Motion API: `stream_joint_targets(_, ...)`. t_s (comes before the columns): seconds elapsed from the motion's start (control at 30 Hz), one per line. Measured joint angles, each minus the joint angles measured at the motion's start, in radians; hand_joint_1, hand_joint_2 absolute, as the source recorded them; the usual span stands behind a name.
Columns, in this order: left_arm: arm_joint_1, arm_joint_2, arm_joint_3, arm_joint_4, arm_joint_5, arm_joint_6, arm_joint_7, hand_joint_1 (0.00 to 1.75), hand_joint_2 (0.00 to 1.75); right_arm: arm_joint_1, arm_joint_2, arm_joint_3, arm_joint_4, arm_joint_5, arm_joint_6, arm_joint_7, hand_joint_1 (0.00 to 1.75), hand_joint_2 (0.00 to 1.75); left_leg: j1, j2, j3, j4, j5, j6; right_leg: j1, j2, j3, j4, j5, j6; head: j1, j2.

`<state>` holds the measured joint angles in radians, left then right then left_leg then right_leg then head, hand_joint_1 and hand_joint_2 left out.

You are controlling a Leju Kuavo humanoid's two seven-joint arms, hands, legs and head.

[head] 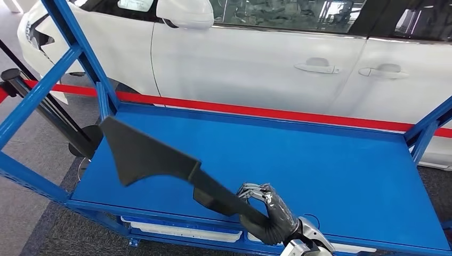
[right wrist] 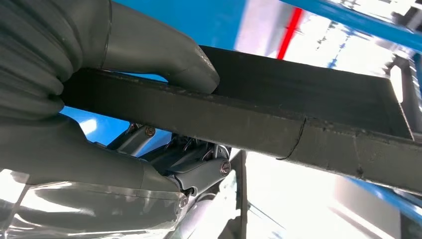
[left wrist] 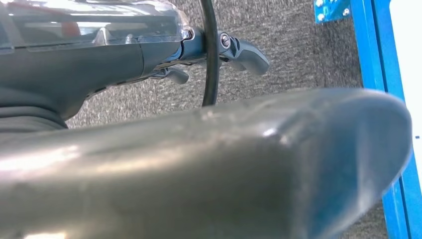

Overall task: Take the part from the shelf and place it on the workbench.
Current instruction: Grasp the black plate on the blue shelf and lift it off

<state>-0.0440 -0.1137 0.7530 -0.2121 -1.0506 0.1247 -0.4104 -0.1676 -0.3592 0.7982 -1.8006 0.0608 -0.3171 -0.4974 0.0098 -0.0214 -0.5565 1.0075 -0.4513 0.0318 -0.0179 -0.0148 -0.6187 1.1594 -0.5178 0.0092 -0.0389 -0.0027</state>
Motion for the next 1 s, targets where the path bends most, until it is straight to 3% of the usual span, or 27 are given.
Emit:
stream_joint_targets(0.07, 0.000, -0.002, 0.003, 0.000, 0.000, 0.000, 0.000, 0.00, 0.00, 0.009, 0.004, -0.008, -0.028, -0.009, 0.003, -0.001, 1.75, 1.75, -0.004, 0.003, -0.002, 0.003, -0.002, -0.007, 0.006, -0.008, 0.053, -0.117, 0.040, -0.010, 0.000, 0.000)
stream_joint_targets(0.1, 0.000, -0.002, 0.004, 0.000, 0.000, 0.000, 0.000, 0.00, 0.00, 0.011, 0.004, -0.011, -0.039, -0.011, 0.005, -0.001, 1.75, 1.75, -0.006, 0.005, -0.004, 0.003, -0.003, -0.011, 0.010, -0.010, 0.062, -0.144, 0.043, -0.014, 0.000, 0.000)
stream_joint_targets(0.23, 0.001, -0.003, 0.014, 0.000, 0.000, 0.000, 0.000, 0.00, 0.00, 0.024, 0.002, -0.016, -0.065, -0.017, 0.010, -0.004, 1.75, 1.75, -0.005, 0.014, -0.011, 0.017, -0.016, -0.036, 0.006, -0.002, 0.063, -0.161, 0.047, -0.025, 0.000, 0.000)
stream_joint_targets(0.3, 0.000, -0.003, 0.017, 0.000, 0.000, 0.000, 0.000, 0.00, 0.00, 0.028, -0.002, -0.017, -0.071, -0.025, 0.011, -0.008, 1.75, 1.75, -0.004, 0.014, -0.048, 0.102, -0.071, -0.046, 0.004, -0.003, 0.065, -0.166, 0.050, -0.032, 0.000, 0.000)
stream_joint_targets(0.37, 0.001, -0.003, 0.018, 0.000, 0.002, -0.003, 0.000, 0.00, 0.00, 0.040, -0.005, -0.020, -0.077, -0.038, 0.010, -0.008, 1.75, 1.75, -0.004, 0.014, -0.107, 0.229, -0.130, -0.051, 0.007, -0.002, 0.065, -0.165, 0.048, -0.036, 0.000, 0.000)
stream_joint_targets(0.4, 0.002, -0.003, 0.020, 0.000, 0.006, -0.006, 0.000, 0.00, 0.00, 0.047, -0.005, -0.022, -0.081, -0.044, 0.007, -0.005, 1.75, 1.75, -0.004, 0.014, -0.125, 0.266, -0.139, -0.051, 0.008, -0.002, 0.065, -0.163, 0.047, -0.037, 0.000, 0.000)
stream_joint_targets(0.43, 0.003, -0.003, 0.024, 0.000, 0.012, -0.009, 0.000, 0.00, 0.00, 0.054, -0.005, -0.026, -0.084, -0.050, 0.002, 0.001, 1.75, 1.75, -0.004, 0.014, -0.125, 0.266, -0.127, -0.051, 0.009, -0.001, 0.065, -0.162, 0.046, -0.038, 0.000, 0.000)
stream_joint_targets(0.47, 0.004, -0.003, 0.029, 0.000, 0.017, -0.011, 0.000, 0.00, 0.00, 0.060, -0.006, -0.030, -0.085, -0.053, -0.004, 0.010, 1.75, 1.75, -0.004, 0.014, -0.107, 0.227, -0.098, -0.049, 0.009, 0.000, 0.065, -0.160, 0.045, -0.038, 0.000, 0.000)
stream_joint_targets(0.53, 0.004, -0.002, 0.041, 0.000, 0.023, -0.004, 0.003, 0.00, 0.00, 0.070, -0.006, -0.038, -0.085, -0.060, -0.016, 0.029, 1.75, 1.75, -0.005, 0.011, -0.042, 0.094, -0.034, -0.041, 0.011, 0.004, 0.067, -0.155, 0.040, -0.034, 0.000, 0.000)
stream_joint_targets(0.6, 0.004, -0.002, 0.049, 0.000, 0.020, 0.010, 0.008, 0.00, 0.00, 0.080, -0.006, -0.045, -0.083, -0.069, -0.021, 0.043, 1.75, 1.75, -0.008, 0.008, -0.005, 0.015, -0.012, -0.030, 0.013, 0.008, 0.064, -0.150, 0.037, -0.026, 0.000, 0.000)
stream_joint_targets(0.7, 0.005, -0.003, 0.058, 0.000, 0.018, 0.019, 0.012, 0.00, 0.00, 0.090, -0.006, -0.055, -0.079, -0.075, -0.022, 0.049, 1.75, 1.75, -0.009, 0.009, -0.002, 0.002, -0.008, -0.014, 0.011, 0.010, 0.061, -0.148, 0.036, -0.013, 0.000, 0.000)
stream_joint_targets(0.77, 0.004, -0.003, 0.063, 0.000, 0.018, 0.020, 0.012, 0.00, 0.00, 0.094, -0.006, -0.060, -0.079, -0.076, -0.022, 0.049, 1.75, 1.75, -0.004, 0.013, 0.001, -0.008, -0.001, -0.002, 0.009, 0.011, 0.045, -0.110, 0.009, -0.004, 0.000, 0.000)
stream_joint_targets(0.87, 0.003, -0.003, 0.067, 0.000, 0.018, 0.021, 0.012, 0.00, 0.00, 0.100, -0.002, -0.065, -0.075, -0.077, -0.022, 0.049, 1.75, 1.75, -0.003, 0.015, 0.002, -0.011, 0.000, 0.006, 0.000, 0.011, -0.042, 0.071, -0.079, 0.007, 0.000, 0.000)
stream_joint_targets(0.9, 0.003, -0.003, 0.068, 0.000, 0.018, 0.021, 0.012, 0.00, 0.00, 0.103, -0.001, -0.066, -0.073, -0.079, -0.022, 0.050, 1.75, 1.75, -0.003, 0.015, 0.003, -0.011, 0.000, 0.006, -0.004, 0.010, -0.066, 0.117, -0.090, 0.010, 0.000, 0.000)
stream_joint_targets(0.93, 0.003, -0.003, 0.068, 0.000, 0.017, 0.020, 0.012, 0.00, 0.00, 0.105, -0.001, -0.067, -0.071, -0.081, -0.021, 0.051, 1.75, 1.75, -0.003, 0.015, 0.003, -0.010, 0.000, 0.005, -0.006, 0.010, -0.074, 0.130, -0.082, 0.012, 0.000, 0.000)
stream_joint_targets(1.0, 0.003, -0.003, 0.068, 0.000, 0.015, 0.016, 0.013, 0.00, 0.00, 0.108, 0.000, -0.069, -0.069, -0.087, -0.016, 0.054, 1.75, 1.75, -0.002, 0.015, 0.006, -0.006, -0.002, 0.002, -0.010, 0.009, -0.031, 0.039, -0.017, 0.011, 0.000, 0.000)
